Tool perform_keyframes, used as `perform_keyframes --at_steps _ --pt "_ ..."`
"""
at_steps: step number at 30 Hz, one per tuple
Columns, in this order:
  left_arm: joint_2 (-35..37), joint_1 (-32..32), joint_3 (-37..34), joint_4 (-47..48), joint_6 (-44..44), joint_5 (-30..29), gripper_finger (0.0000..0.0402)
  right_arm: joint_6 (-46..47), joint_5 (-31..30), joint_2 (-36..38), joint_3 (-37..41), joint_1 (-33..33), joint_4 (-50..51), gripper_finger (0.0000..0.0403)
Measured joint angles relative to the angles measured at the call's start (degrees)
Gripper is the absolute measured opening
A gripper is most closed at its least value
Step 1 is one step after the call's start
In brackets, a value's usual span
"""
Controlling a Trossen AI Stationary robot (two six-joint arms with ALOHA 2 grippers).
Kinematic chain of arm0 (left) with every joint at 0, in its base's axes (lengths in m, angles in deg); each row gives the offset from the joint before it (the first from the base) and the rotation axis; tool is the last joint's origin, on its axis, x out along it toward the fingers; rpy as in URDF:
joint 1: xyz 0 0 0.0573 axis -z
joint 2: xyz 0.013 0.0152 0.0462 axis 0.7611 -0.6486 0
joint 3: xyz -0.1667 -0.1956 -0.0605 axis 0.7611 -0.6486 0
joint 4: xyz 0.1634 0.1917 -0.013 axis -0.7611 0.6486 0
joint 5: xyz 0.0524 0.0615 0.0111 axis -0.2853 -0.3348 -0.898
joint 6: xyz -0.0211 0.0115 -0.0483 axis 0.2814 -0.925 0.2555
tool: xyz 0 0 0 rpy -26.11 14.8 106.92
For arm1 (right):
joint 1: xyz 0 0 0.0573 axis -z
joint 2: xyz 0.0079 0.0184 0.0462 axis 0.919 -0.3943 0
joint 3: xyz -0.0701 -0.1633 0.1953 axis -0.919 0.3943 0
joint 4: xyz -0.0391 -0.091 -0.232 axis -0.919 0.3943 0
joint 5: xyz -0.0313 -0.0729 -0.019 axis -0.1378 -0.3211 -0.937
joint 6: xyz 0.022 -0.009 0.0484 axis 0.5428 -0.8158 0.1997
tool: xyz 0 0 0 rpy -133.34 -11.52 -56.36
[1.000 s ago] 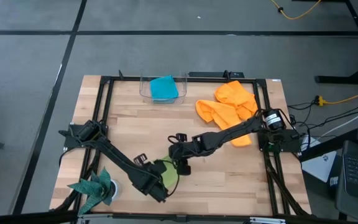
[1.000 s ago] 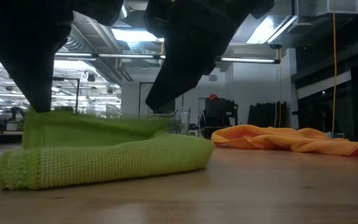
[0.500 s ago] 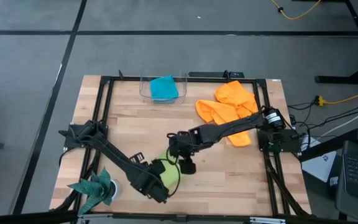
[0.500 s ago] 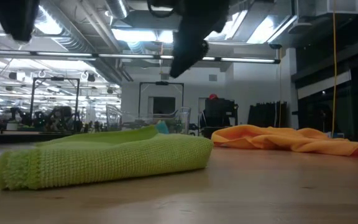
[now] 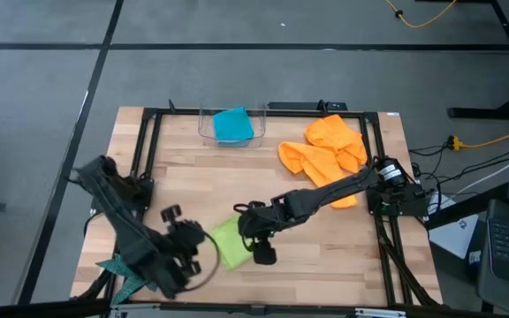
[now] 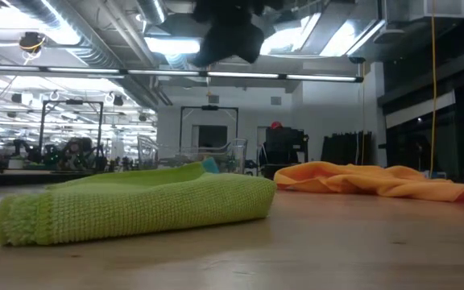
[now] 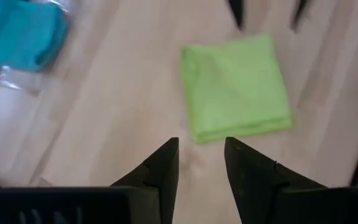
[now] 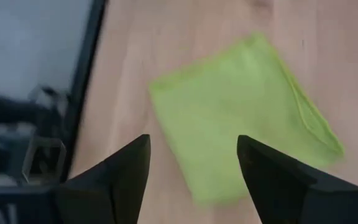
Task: Fold microfiber towels
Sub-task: Adjust the transparent bin on the table
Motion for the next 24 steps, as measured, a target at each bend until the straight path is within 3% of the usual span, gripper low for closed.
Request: perform_keyframes --at_steps 3,6,8,12,17,24 --pt "4.8 1.4 -5.6 0.0 2.1 -0.8 0.0122 2.1 -2.1 0.0 0.5 -0.1 -3.4 0.0243" --pt "9.1 2.6 -11.1 -0.4 4.2 -0.8 0.0122 7.3 -12.5 0.0 0.5 0.0 -5.6 0.0243" --pt "11.3 2.9 -14.0 -1.2 6.2 -0.8 0.0122 12.3 -15.5 0.0 0.1 1.6 -6.1 0.0243" --pt "14.5 3.4 -17.6 -1.2 11.5 -0.8 0.0121 21.9 -10.5 0.0 -1.5 8.5 -7.5 0.0243" --pt "16.1 3.9 -18.3 -1.2 13.5 -1.4 0.0121 24.6 -11.4 -0.1 -4.5 19.6 -7.4 0.0243" --pt "16.1 3.4 -18.3 -1.4 12.7 -8.6 0.0121 33.7 -5.9 0.0 -7.4 33.2 -11.2 0.0243"
